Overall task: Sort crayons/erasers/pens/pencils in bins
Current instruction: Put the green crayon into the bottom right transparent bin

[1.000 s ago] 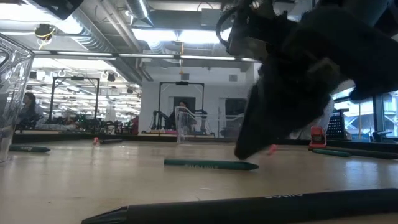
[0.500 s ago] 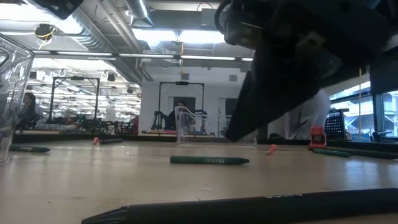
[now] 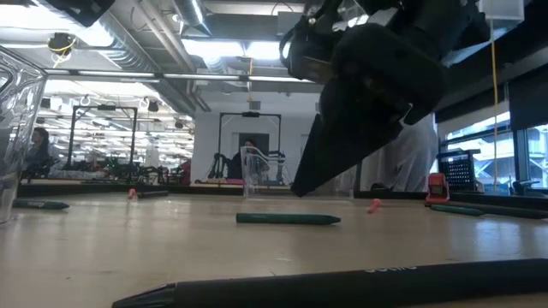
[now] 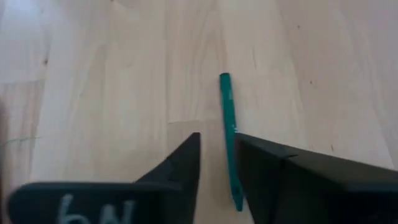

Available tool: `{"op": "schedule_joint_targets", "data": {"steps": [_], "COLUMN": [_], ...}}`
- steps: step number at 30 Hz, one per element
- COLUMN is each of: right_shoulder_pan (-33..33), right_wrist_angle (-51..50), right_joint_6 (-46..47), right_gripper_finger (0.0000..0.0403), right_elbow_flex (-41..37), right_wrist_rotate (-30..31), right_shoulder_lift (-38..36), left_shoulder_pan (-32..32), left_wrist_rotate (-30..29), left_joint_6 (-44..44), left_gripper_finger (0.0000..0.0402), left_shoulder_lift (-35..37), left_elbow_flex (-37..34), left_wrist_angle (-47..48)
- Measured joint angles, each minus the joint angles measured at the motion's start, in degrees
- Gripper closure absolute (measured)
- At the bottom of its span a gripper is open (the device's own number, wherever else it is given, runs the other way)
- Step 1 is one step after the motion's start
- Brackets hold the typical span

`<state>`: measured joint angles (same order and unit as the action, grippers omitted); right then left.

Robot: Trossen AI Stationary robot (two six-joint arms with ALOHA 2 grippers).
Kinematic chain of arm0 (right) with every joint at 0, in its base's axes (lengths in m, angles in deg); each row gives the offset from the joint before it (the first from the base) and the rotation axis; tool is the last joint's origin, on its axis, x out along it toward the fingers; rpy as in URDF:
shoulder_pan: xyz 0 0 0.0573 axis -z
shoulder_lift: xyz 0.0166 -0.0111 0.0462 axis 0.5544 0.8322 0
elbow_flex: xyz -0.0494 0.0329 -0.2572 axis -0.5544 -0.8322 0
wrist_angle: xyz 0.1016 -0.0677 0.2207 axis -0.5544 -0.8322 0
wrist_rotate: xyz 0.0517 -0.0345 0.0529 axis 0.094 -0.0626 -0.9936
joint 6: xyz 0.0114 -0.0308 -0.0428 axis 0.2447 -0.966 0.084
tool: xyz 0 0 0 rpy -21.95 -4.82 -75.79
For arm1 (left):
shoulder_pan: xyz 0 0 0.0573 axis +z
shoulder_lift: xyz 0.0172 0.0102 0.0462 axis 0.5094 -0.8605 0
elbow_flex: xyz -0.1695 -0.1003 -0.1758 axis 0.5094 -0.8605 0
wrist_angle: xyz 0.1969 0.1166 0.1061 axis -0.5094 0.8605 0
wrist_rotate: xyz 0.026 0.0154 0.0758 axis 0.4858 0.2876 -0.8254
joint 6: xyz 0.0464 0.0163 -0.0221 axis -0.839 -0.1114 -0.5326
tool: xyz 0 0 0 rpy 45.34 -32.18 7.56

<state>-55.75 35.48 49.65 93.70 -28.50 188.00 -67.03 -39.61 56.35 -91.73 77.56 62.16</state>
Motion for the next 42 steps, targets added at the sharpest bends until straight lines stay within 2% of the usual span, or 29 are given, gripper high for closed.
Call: {"op": "schedule_joint_targets", "data": {"steps": [5, 9, 33, 42], "right_shoulder_pan": [0.17, 0.17, 1.23, 2.36], "right_wrist_angle": [-0.64, -0.62, 2.72, 5.09], "right_joint_6": [-0.31, -2.85, -0.67, 1.90], "right_gripper_finger": [0.0244, 0.0227, 0.0242, 0.0242], "right_elbow_flex": [0.02, 0.02, -5.92, -7.19], "right_wrist_rotate": [0.00, 1.77, 1.87, -1.35], "right_shoulder_lift": [0.00, 0.11, 0.19, 0.04], "left_shoulder_pan": [0.00, 0.01, 0.00, 0.02], "left_wrist_rotate": [0.02, -0.01, -0.01, -0.01], "left_joint_6": [0.00, 0.00, 0.00, 0.00], "left_gripper_finger": [0.0300, 0.0300, 0.0300, 0.0300], "left_shoulder_lift": [0.00, 0.00, 0.00, 0.00], "left_elbow_flex": [0.00, 0.00, 0.00, 0.00], "left_wrist_angle": [0.02, 0.02, 0.02, 0.02]}}
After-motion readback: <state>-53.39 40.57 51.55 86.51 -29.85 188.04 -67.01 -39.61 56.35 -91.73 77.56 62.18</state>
